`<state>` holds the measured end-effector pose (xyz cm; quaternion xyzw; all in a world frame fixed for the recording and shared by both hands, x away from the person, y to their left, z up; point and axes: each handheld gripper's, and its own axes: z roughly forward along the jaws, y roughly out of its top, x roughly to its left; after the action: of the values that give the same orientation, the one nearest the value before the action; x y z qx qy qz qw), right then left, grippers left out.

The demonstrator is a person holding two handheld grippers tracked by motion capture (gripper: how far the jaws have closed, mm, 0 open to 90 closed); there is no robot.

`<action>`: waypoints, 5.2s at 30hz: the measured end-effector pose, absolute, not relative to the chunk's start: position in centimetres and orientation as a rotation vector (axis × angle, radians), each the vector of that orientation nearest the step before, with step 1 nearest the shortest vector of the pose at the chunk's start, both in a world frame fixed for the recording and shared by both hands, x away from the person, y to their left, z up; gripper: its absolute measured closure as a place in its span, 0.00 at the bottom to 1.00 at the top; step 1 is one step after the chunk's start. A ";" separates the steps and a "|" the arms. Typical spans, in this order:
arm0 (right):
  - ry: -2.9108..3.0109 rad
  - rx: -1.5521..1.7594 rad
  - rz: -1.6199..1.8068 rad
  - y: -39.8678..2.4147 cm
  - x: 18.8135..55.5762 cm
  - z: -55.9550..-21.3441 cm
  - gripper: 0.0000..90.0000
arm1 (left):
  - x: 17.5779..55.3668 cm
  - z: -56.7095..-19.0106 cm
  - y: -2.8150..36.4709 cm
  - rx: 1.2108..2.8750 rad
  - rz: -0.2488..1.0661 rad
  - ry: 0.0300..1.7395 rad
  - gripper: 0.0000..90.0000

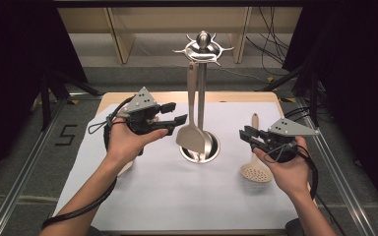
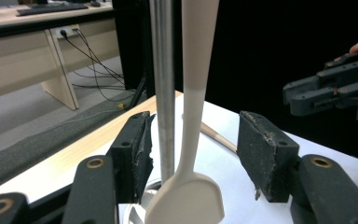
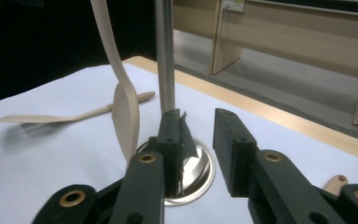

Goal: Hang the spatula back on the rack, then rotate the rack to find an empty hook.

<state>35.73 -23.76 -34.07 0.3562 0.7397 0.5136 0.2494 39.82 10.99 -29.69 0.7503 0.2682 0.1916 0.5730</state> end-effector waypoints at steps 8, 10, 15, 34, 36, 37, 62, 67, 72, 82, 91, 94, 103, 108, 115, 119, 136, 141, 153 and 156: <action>2.025 0.970 1.366 -24.6 35.8 -34.0 0.83 | 39.4 -28.5 11.1 1.737 0.450 0.614 0.56; 2.007 0.998 1.370 -24.8 35.8 -34.0 0.83 | 39.3 -28.2 11.1 1.731 0.451 0.619 0.59; 1.995 1.003 1.362 -25.2 36.1 -33.9 0.82 | 39.0 -27.5 11.1 1.716 0.472 0.618 0.66; 2.040 1.063 1.329 -25.7 36.8 -34.2 0.88 | 38.4 -24.6 10.1 1.654 0.484 0.596 0.99; 2.046 1.052 1.321 -25.8 36.8 -34.2 0.90 | 38.3 -24.0 9.8 1.647 0.489 0.583 0.99; 2.025 1.064 1.334 -25.6 36.7 -34.4 0.91 | 38.3 -23.7 9.6 1.638 0.490 0.573 0.99; 2.004 1.098 1.295 -26.1 35.9 -33.9 0.89 | 39.2 -20.5 7.3 1.554 0.593 0.546 0.99; 1.976 1.079 1.300 -26.1 35.9 -33.9 0.88 | 39.2 -20.6 7.4 1.552 0.600 0.543 0.99; 1.977 1.093 1.303 -26.1 35.8 -33.9 0.88 | 39.3 -20.6 7.9 1.548 0.614 0.563 0.99; 1.976 1.104 1.306 -26.0 35.8 -33.9 0.88 | 40.2 -20.6 9.0 1.532 0.625 0.601 0.99; 1.979 1.109 1.307 -25.9 35.8 -33.9 0.88 | 41.1 -20.5 9.8 1.521 0.644 0.638 0.99; 1.998 1.112 1.301 -26.0 35.8 -33.9 0.87 | 41.3 -20.5 9.8 1.524 0.654 0.641 0.99; 1.988 1.082 1.291 -26.2 35.9 -33.9 0.87 | 41.9 -20.5 10.0 1.513 0.663 0.660 0.99; 1.985 1.089 1.295 -26.3 36.0 -33.9 0.86 | 42.1 -20.6 10.2 1.513 0.667 0.657 0.99; 1.986 1.134 1.296 -26.2 35.8 -34.0 0.84 | 41.9 -21.2 11.0 1.512 0.652 0.637 0.91; 1.968 1.140 1.299 -26.5 36.0 -34.0 0.84 | 41.3 -21.8 12.0 1.508 0.682 0.629 0.85; 2.009 1.178 1.268 -27.0 36.0 -34.2 0.81 | 41.0 -27.9 16.6 1.646 0.716 0.732 0.51; 2.019 1.181 1.269 -27.5 36.1 -34.4 0.80 | 41.8 -29.8 17.7 1.681 0.700 0.800 0.49; 1.998 1.185 1.282 -27.9 35.9 -33.6 0.80 | 41.8 -31.8 19.0 1.750 0.681 0.858 0.50; 2.000 1.181 1.287 -27.7 36.0 -33.5 0.80 | 41.8 -32.4 19.3 1.771 0.688 0.878 0.50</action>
<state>35.96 -27.73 -33.54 0.4316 0.7312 0.4703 0.2407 41.75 19.34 -32.40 0.7326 0.3630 0.2846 0.5006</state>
